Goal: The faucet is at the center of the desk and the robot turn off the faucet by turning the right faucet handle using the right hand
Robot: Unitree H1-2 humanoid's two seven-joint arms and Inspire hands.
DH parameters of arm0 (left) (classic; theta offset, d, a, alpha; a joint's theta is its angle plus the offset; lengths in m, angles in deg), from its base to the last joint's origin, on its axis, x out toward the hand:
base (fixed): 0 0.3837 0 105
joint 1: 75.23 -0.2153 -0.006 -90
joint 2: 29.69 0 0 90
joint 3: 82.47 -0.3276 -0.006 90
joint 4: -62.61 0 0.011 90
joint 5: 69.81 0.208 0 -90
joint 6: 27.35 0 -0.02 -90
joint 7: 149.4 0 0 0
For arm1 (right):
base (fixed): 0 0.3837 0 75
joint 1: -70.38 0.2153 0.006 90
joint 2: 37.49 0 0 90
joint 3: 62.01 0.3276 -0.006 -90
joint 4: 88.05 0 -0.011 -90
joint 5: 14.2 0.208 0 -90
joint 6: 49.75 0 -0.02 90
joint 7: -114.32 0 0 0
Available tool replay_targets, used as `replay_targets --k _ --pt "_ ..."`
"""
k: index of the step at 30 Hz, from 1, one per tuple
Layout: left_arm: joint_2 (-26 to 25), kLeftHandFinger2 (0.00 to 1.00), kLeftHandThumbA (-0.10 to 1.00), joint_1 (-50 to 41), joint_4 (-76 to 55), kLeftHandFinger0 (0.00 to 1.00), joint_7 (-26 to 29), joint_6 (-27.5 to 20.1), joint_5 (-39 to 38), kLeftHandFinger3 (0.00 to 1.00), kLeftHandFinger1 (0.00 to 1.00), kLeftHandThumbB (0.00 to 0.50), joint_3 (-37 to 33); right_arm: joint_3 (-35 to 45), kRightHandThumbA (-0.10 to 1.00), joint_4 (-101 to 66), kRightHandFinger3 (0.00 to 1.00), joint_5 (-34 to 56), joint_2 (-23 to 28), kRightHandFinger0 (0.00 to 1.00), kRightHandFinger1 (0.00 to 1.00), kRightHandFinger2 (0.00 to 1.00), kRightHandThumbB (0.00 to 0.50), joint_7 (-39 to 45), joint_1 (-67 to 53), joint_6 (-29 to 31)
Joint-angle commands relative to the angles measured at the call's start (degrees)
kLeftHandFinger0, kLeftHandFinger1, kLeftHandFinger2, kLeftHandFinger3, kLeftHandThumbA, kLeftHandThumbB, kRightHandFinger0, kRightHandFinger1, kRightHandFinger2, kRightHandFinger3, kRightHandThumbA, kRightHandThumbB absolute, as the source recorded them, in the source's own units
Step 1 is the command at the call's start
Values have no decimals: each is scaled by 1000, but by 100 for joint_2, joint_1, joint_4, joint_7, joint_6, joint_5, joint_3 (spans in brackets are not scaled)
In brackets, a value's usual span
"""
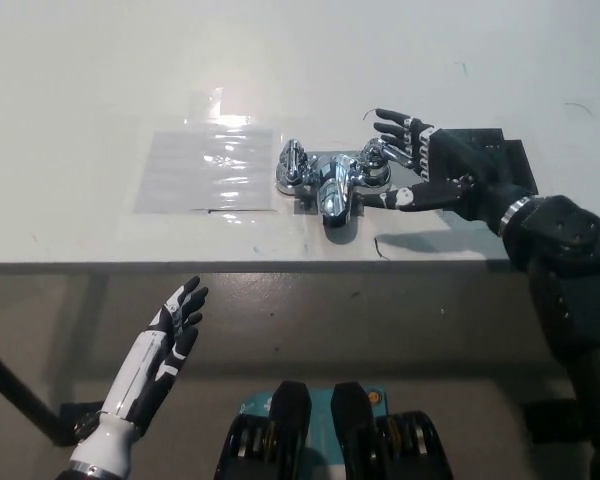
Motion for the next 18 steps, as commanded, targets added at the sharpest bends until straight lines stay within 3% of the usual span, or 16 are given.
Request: replay_targets --k 1,3,4,5,6,8,12,18 --pt "-115 1000 932 64 -145 1000 -94 -172 -100 1000 1000 219 29 -309 1000 -858 1000 -508 -662 1000 1000 1000 363 -874 143 107" --pt "-115 1000 934 102 -114 1000 -91 -185 -101 1000 1000 218 33 -231 1000 -892 1000 -718 -887 1000 1000 1000 359 -1455 105 128" --pt "-108 1000 933 104 -104 1000 -91 -194 -117 1000 1000 222 37 -199 1000 -866 1000 -834 -999 1000 1000 1000 285 -1746 92 239" --pt "-109 1000 934 110 -97 1000 -84 -208 -104 1000 1000 225 37 -196 1000 -822 1000 -927 -1060 1000 1000 1000 243 -1938 110 274" --pt "-110 1000 935 109 -109 1000 -77 -192 -85 1000 1000 227 37 -213 1000 -792 1000 -1041 -1100 1000 1000 1000 242 -2105 124 295" --pt "-119 1000 940 106 -130 1000 -84 -174 -98 1000 1000 224 42 -229 1000 -716 1000 -1351 -1281 1000 1000 1000 288 -2654 165 245" --pt "-98 1000 944 109 -153 1000 -99 -115 -135 1000 1000 236 33 -170 1000 -536 1000 -1439 -1478 1000 1000 1000 304 -3086 218 308" --pt "-110 1000 946 111 -170 1000 -91 -149 -131 1000 1000 235 46 -130 1000 59 1000 -1520 -1610 1000 1000 1000 242 -3623 333 696"
